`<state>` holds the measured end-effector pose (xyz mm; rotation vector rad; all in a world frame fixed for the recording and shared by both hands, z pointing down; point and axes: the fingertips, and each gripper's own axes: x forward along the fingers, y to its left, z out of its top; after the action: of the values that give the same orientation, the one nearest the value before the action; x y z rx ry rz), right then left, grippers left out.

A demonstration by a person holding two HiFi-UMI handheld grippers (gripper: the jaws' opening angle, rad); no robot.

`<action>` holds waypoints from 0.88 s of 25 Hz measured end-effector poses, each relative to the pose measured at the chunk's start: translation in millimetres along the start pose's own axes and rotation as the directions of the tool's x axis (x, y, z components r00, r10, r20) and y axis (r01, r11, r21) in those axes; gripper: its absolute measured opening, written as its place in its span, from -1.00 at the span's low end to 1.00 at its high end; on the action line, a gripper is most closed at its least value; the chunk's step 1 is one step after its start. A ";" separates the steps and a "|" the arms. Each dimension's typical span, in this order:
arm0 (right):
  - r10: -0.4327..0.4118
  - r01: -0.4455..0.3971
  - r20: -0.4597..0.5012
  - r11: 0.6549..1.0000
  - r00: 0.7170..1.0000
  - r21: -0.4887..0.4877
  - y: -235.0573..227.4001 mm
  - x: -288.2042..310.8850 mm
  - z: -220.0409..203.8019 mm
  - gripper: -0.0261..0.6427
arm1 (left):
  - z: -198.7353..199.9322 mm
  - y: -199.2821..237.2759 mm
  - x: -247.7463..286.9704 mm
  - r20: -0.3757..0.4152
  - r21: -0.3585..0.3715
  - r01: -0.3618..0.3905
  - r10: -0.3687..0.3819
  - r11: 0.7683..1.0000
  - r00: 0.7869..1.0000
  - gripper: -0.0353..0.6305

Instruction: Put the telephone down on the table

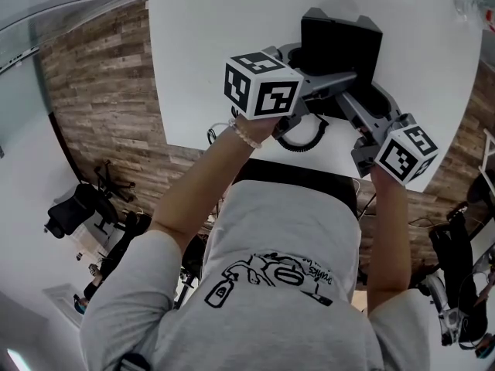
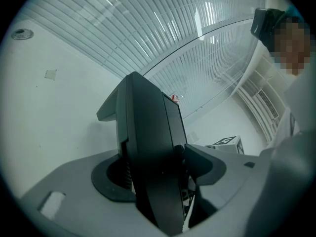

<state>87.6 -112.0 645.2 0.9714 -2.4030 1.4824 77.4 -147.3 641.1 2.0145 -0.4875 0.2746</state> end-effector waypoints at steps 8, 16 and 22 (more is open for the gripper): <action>0.000 0.000 -0.009 1.000 1.000 0.009 -6.5 1.0 -7.2 -0.25 | -7.7 5.2 3.9 -0.006 -0.023 -0.006 0.005 1.000 1.000 0.03; -0.007 0.007 -0.016 1.000 1.000 0.008 -10.8 0.5 -11.6 -0.25 | -11.7 5.4 8.0 -0.010 0.009 -0.016 0.016 1.000 1.000 0.03; -0.021 0.021 -0.029 1.000 0.999 -0.001 -14.0 0.5 -14.8 -0.24 | -15.8 5.8 10.7 -0.017 0.003 -0.014 0.014 1.000 1.000 0.04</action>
<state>92.6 -103.9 663.1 0.9659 -2.3658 1.4780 84.6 -138.2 657.3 2.0109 -0.4909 0.3010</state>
